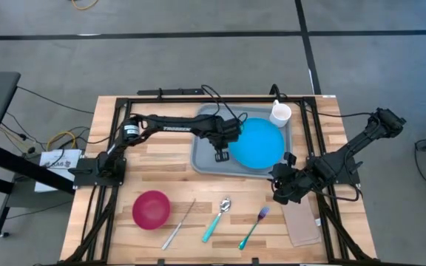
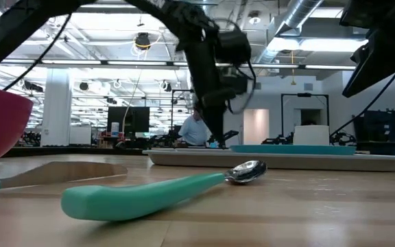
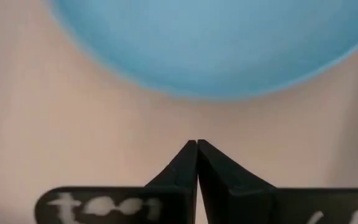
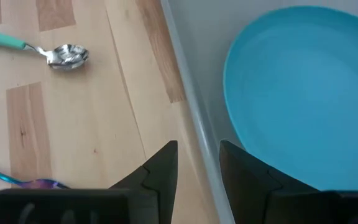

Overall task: Set up tray
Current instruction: Put the red bowl on the blue plate on the gray serving tray

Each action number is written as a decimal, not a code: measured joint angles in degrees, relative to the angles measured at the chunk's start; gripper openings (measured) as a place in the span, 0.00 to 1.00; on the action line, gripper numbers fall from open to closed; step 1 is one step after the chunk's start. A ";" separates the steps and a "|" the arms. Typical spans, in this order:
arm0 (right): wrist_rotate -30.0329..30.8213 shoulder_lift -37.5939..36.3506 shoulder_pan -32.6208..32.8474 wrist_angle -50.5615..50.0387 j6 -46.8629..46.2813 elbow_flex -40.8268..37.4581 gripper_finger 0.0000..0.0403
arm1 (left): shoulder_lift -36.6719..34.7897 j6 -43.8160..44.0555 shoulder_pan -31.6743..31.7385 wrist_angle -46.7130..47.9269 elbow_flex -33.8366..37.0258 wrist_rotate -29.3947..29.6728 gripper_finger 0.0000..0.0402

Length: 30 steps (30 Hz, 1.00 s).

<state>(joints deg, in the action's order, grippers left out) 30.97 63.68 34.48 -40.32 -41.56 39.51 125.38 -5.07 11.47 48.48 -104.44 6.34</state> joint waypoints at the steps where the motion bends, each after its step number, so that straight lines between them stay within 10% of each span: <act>1: 0.31 0.00 0.00 -0.01 0.03 0.00 0.28 | -1.22 0.57 -0.12 2.15 -0.40 1.02 0.00; 18: 2.15 0.00 -0.02 0.03 4.52 0.00 0.28 | -31.22 26.49 -9.63 41.94 -0.18 16.63 0.00; 30: 2.13 0.00 -0.07 0.04 4.57 -0.02 0.28 | -48.68 56.71 -32.31 28.54 32.85 10.89 0.00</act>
<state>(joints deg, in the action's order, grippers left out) 33.10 63.68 34.41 -40.27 -36.99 39.48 76.70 51.64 -20.83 77.01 -71.59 17.24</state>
